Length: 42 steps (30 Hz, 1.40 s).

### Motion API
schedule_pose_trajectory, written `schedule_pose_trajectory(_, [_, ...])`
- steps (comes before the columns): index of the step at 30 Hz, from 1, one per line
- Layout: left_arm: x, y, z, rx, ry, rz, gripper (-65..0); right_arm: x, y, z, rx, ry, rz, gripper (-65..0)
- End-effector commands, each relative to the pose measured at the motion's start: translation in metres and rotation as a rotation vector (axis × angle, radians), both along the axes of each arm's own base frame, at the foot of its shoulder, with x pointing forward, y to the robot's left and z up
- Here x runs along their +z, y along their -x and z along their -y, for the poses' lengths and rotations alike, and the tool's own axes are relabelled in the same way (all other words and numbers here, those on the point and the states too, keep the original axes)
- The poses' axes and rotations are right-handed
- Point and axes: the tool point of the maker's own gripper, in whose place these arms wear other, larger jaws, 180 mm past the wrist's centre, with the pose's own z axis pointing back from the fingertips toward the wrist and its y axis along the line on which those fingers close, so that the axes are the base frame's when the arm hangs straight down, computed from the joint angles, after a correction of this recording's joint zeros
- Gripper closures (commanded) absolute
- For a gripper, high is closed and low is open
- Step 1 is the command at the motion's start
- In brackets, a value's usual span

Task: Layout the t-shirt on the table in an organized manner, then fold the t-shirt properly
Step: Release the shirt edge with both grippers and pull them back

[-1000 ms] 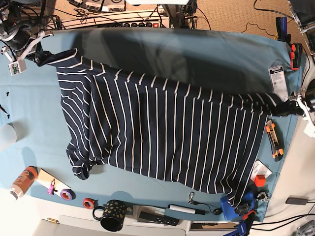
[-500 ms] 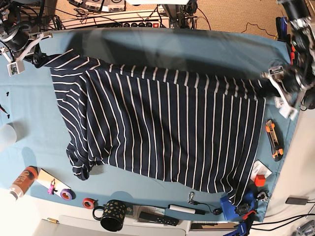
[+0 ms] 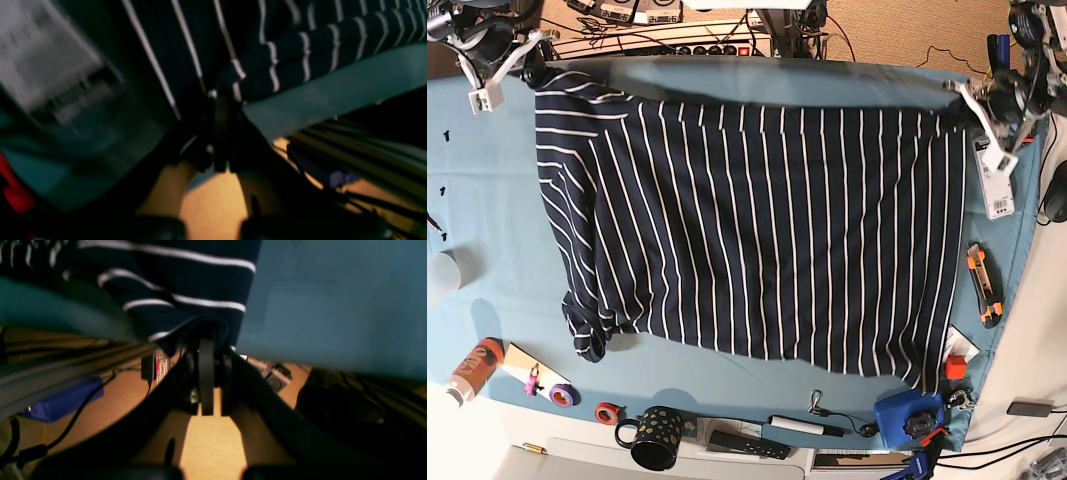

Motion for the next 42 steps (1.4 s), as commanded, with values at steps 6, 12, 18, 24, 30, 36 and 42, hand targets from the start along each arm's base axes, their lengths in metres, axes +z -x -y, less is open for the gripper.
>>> schedule_pose_trajectory(6, [-0.002, 0.009, -0.014, -0.007, -0.075, -0.002, 0.0, 0.002, 0.01, 0.009, 0.0, 0.047, -0.032, 0.0])
schedule_pose_trajectory(12, [-0.001, 0.008, -0.024, -0.018, -0.111, -0.006, 0.0, 0.002, 0.009, 0.008, 0.001, 0.039, -0.027, 0.0])
schedule_pose_trajectory(18, [0.0, 0.008, -0.02, -0.068, -0.109, 0.01, 0.0, 0.002, 0.01, 0.009, 0.0, 0.048, -0.033, 0.0])
schedule_pose_trajectory(24, [0.002, 0.005, -0.021, -0.043, -0.106, 0.02, -31.0, 0.003, 0.009, 0.01, 0.004, 0.049, -0.031, -19.3])
schedule_pose_trajectory(30, [0.012, -0.001, -0.023, -0.022, -0.065, 0.021, -32.8, 0.027, -0.007, 0.015, 0.028, 0.021, 0.062, -19.8])
schedule_pose_trajectory(36, [0.041, -0.023, -0.037, -0.02, -0.098, 0.121, -32.8, 0.082, -0.035, 0.045, -0.031, 0.055, 0.304, -19.7])
schedule_pose_trajectory(42, [0.087, -0.069, -0.051, 0.045, -0.082, 0.316, -32.8, 0.102, -0.073, 0.068, -0.077, 0.129, 0.407, -19.6])
